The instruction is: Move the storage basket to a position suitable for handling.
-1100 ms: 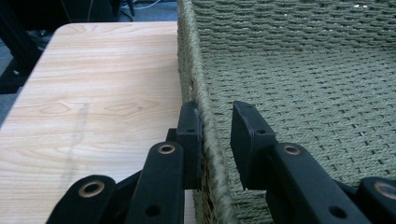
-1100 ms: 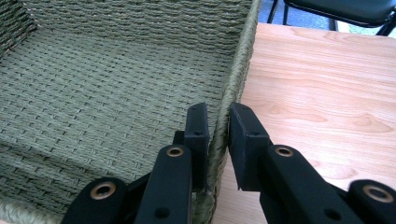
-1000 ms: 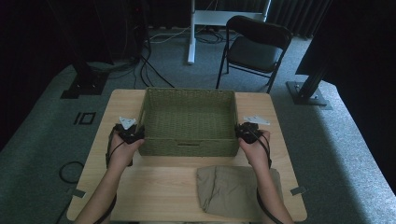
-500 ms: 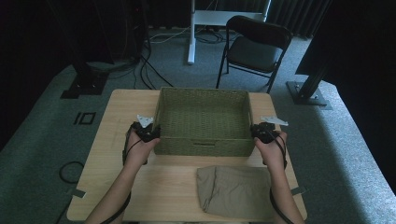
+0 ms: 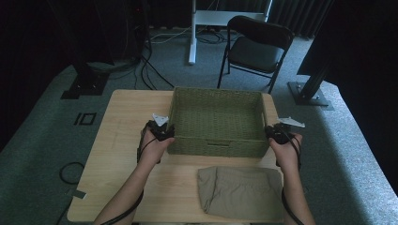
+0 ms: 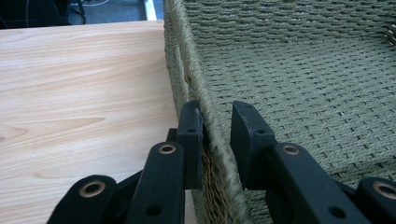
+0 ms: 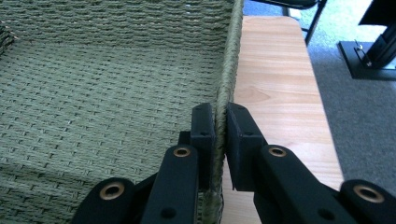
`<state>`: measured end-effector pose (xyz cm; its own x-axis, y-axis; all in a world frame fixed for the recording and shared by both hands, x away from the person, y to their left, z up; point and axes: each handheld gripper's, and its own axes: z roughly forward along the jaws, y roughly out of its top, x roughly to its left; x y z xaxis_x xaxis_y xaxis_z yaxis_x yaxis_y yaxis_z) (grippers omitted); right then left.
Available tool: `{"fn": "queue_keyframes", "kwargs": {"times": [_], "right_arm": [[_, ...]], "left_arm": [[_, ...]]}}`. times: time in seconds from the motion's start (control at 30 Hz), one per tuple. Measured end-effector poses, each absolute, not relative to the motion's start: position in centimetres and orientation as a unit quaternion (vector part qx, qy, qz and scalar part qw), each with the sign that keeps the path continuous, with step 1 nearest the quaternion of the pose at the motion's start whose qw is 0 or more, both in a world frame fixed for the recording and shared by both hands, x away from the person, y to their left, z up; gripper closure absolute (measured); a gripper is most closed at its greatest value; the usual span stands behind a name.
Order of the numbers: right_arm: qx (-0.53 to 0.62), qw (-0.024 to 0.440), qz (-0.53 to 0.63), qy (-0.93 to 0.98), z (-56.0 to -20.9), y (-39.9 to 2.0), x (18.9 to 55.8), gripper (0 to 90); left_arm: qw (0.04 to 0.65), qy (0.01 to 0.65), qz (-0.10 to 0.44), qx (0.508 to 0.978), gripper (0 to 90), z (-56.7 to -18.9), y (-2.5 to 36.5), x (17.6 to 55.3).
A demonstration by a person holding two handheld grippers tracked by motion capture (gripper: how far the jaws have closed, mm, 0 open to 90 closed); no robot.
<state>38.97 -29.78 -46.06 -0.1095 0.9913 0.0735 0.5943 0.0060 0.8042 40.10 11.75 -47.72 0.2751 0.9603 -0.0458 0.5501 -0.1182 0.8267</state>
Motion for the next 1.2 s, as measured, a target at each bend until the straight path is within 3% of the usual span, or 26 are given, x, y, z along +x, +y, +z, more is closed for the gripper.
{"fn": "queue_keyframes", "kwargs": {"times": [1.2], "right_arm": [[0.609,0.276,0.365,0.647,-46.2,-32.2,39.0,80.5]], "left_arm": [[0.394,0.527,0.25,0.71,74.2,-47.7,10.1,40.6]]}}
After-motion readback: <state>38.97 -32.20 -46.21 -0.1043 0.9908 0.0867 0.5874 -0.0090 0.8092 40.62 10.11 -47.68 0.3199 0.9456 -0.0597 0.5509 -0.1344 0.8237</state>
